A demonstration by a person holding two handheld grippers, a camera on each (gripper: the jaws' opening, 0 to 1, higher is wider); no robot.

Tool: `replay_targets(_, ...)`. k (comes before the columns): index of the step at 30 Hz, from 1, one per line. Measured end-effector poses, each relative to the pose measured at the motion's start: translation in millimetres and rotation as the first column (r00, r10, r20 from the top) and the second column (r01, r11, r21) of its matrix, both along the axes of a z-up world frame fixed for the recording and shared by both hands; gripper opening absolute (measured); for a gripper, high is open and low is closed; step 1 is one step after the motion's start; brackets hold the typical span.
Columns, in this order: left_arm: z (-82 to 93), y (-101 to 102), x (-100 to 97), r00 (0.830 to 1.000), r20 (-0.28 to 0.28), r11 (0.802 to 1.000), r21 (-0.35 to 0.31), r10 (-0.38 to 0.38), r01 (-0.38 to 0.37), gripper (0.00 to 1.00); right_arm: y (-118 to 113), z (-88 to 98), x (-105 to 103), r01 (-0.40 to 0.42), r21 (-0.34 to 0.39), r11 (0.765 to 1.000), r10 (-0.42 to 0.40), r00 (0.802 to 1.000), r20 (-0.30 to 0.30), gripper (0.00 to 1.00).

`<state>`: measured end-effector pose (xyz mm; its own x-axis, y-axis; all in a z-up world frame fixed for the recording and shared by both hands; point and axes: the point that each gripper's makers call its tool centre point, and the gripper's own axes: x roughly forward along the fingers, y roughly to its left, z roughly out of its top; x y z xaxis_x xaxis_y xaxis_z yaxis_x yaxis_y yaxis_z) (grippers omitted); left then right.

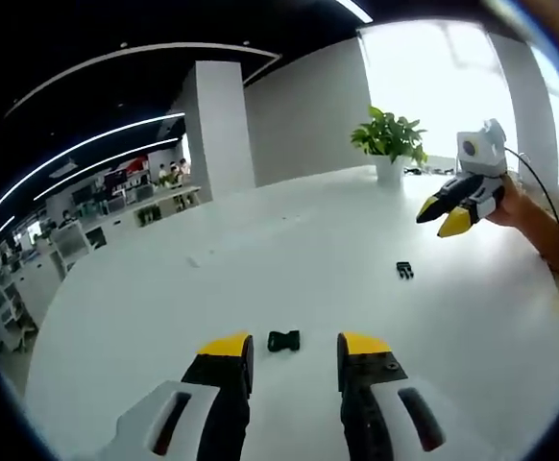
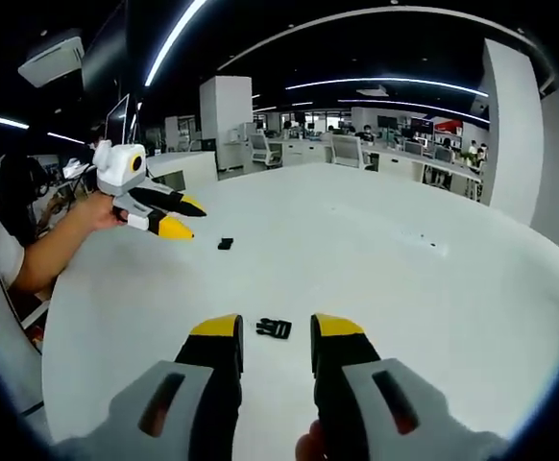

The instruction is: Snap the two parts of the plastic buckle together until the buckle closes and remains connected.

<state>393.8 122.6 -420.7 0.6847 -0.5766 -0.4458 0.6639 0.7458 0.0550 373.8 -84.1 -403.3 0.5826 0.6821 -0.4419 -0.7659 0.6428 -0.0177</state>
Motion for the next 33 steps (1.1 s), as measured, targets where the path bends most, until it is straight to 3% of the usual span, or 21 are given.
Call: replay_targets(33,-24.4,-19.0,20.5,0.999,-0.049,0.999,0.031,-0.018,0.019,0.34,2.4,-13.2,3.6,-0.004,0.015,1.0,0.005,1.0,-0.02,0.28)
